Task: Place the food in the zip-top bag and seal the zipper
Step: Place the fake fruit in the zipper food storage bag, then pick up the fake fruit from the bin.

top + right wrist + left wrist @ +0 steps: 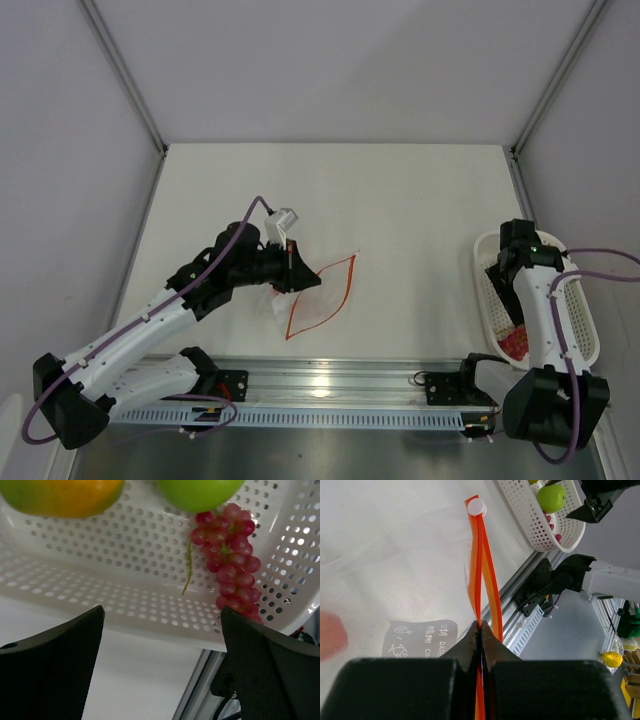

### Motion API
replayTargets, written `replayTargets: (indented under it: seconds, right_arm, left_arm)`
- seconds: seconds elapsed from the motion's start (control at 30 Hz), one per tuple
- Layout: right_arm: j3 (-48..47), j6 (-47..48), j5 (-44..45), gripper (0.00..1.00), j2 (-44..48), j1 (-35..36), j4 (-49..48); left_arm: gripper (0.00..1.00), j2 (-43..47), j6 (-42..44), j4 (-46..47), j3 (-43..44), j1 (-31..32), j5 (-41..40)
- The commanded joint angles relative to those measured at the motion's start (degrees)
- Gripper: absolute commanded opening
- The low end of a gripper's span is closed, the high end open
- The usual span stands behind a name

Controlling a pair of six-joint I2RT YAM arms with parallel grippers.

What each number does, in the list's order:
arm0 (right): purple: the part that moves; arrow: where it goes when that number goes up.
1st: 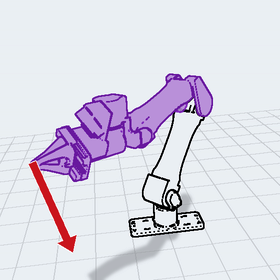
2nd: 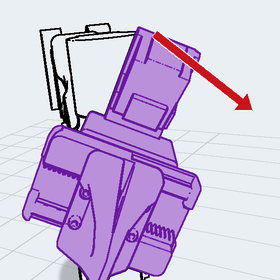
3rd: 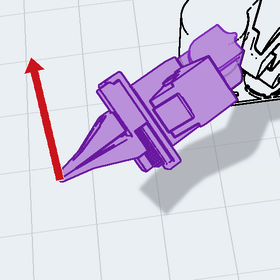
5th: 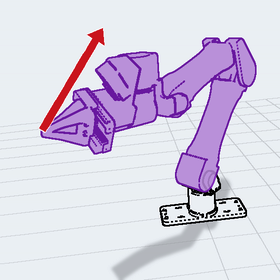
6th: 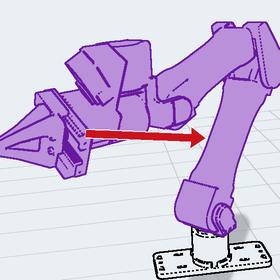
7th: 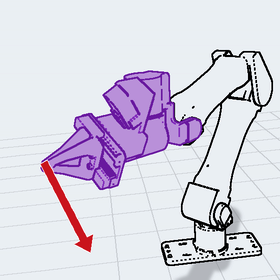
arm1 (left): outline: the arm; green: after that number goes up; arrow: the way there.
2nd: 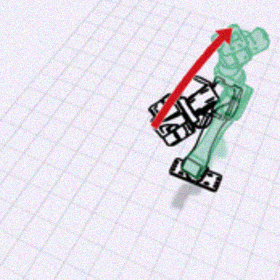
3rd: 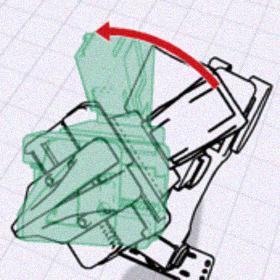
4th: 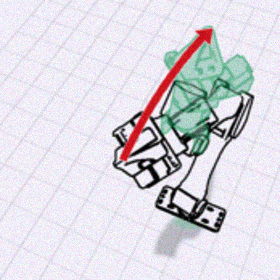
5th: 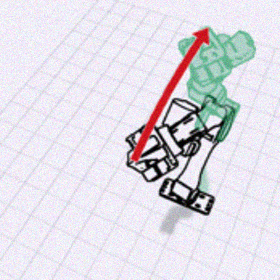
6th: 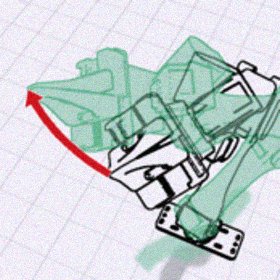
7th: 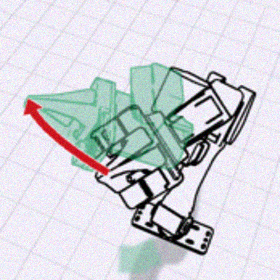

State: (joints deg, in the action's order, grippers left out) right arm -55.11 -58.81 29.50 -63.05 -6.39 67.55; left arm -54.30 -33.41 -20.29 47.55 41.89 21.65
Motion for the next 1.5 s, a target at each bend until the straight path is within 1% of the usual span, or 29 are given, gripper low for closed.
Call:
replayTargets:
  seconds: [0.0, 0.03, 0.13, 0.23, 0.27, 0.3, 0.63, 0.83, 1.0, 1.1, 1.27, 1.37, 1.43, 1.47]
  right_arm:
    - [4.04, -1.67, -0.75, 0.98, 5.2, -4.83, 0.49]
    - [5.09, -0.71, -1.36, 0.96, 6.08, -6.34, -0.22]
    - [7.91, 0.44, -2.16, 0.94, 9.25, -12.58, -1.54]
    - [10.72, 3.52, -5.49, 0.93, 10.93, -18.1, -3.83]
    - [11.34, 3.7, -6.28, 0.92, 10.93, -18.82, -4.26]
    - [12.04, 3.52, -7.42, 0.92, 10.58, -19.09, -4.35]
    - [13.98, -0.25, -6.91, 0.92, 8.21, -19.89, -4.88]
    - [16.0, 0.01, -6.38, 0.92, 4.61, -20.06, -9.09]
    - [18.37, -0.34, -5.85, 0.9, -0.4, -20.24, -12.17]
    - [19.69, -0.61, -5.68, 0.88, -1.11, -20.24, -13.84]
    - [21.36, -0.78, -4.8, 0.81, -3.48, -20.24, -16.66]
    - [22.41, -0.43, -4.97, 0.69, -5.68, -20.24, -18.68]
    - [23.12, 0.18, -5.59, 0.57, -6.56, -20.24, -20.08]
    - [23.21, 0.36, -5.76, 0.56, -6.56, -20.24, -20.44]
  left_arm:
    - [0.01, 0.95, 1.24, 0.34, -0.62, 0.56, 0.41]
    - [0.01, 0.95, 1.33, 0.17, -0.7, 0.48, 0.32]
    - [0.01, 1.13, 1.77, -0.36, -0.7, 0.39, 0.06]
    - [0.0, 1.31, 2.03, -0.27, -1.14, 0.47, -0.03]
    - [0.01, 1.39, 2.12, -0.27, -1.23, 0.39, -0.03]
    - [0.01, 1.39, 2.03, -0.27, -1.32, 0.39, 0.06]
    - [0.01, 2.36, 1.77, 0.43, -2.55, 0.47, 0.59]
    - [0.01, 2.62, 1.68, 0.34, -2.46, 0.47, 0.67]
    - [0.01, 2.36, 1.68, 0.69, -2.2, 0.39, 0.85]
    - [0.01, 1.84, 1.68, 0.78, -1.94, 0.39, 1.03]
    - [0.01, 1.13, 1.59, 1.31, -1.76, 0.39, 1.46]
    - [0.01, 0.69, 1.5, 1.57, -1.76, 0.47, 1.47]
    - [0.01, 0.69, 1.5, 1.66, -1.94, 0.47, 1.38]
    - [0.01, 0.6, 1.5, 1.75, -2.11, 0.39, 1.29]
